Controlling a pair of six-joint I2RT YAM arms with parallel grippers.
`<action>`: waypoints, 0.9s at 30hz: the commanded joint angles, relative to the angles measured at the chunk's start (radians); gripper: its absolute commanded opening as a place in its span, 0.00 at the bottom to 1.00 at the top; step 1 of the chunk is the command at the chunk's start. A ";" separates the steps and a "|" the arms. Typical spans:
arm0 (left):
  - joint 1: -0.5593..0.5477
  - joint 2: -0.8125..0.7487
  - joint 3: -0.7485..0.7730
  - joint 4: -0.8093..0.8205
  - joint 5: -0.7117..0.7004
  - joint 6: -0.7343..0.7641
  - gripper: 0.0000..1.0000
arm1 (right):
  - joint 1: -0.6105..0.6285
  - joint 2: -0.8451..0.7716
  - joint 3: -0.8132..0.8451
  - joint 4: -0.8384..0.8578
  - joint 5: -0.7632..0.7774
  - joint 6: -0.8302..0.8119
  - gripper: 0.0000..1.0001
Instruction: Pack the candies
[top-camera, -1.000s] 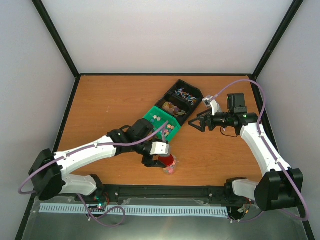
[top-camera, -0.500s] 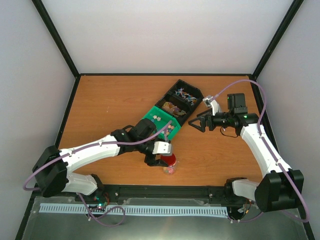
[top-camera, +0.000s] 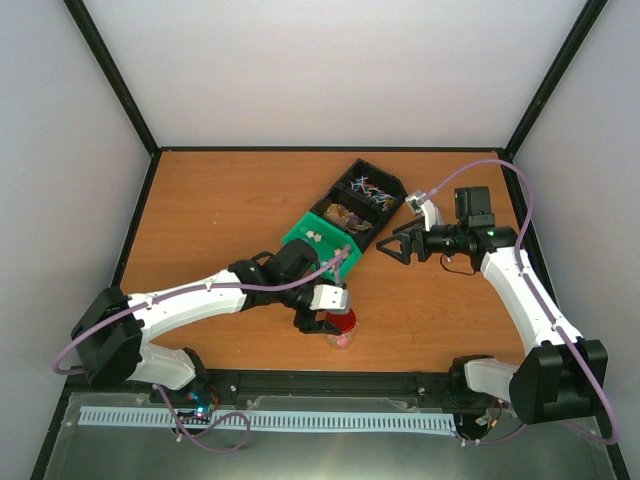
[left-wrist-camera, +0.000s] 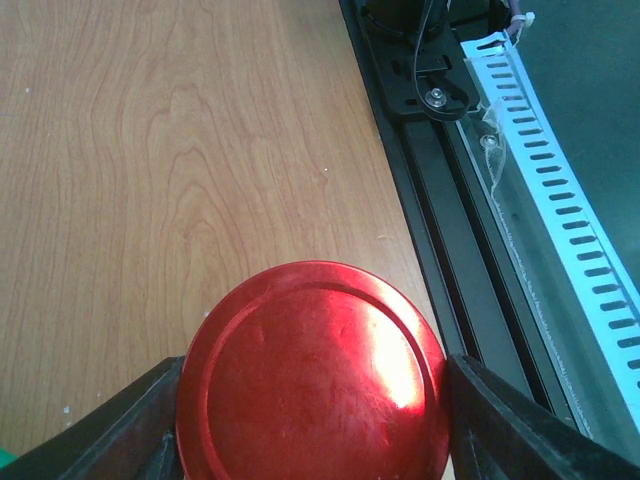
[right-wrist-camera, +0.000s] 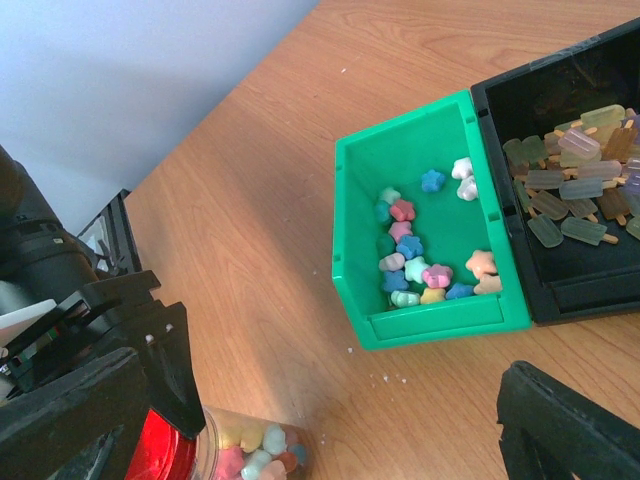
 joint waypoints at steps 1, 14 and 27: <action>-0.015 0.020 0.015 -0.010 -0.026 0.021 0.65 | -0.007 -0.010 -0.001 -0.009 -0.022 0.003 0.94; -0.015 0.040 0.025 -0.068 -0.050 0.071 0.65 | -0.007 -0.004 0.008 -0.013 -0.029 -0.003 0.94; -0.015 0.045 -0.002 -0.115 -0.093 0.078 0.70 | -0.007 0.002 0.010 -0.028 -0.033 -0.043 0.97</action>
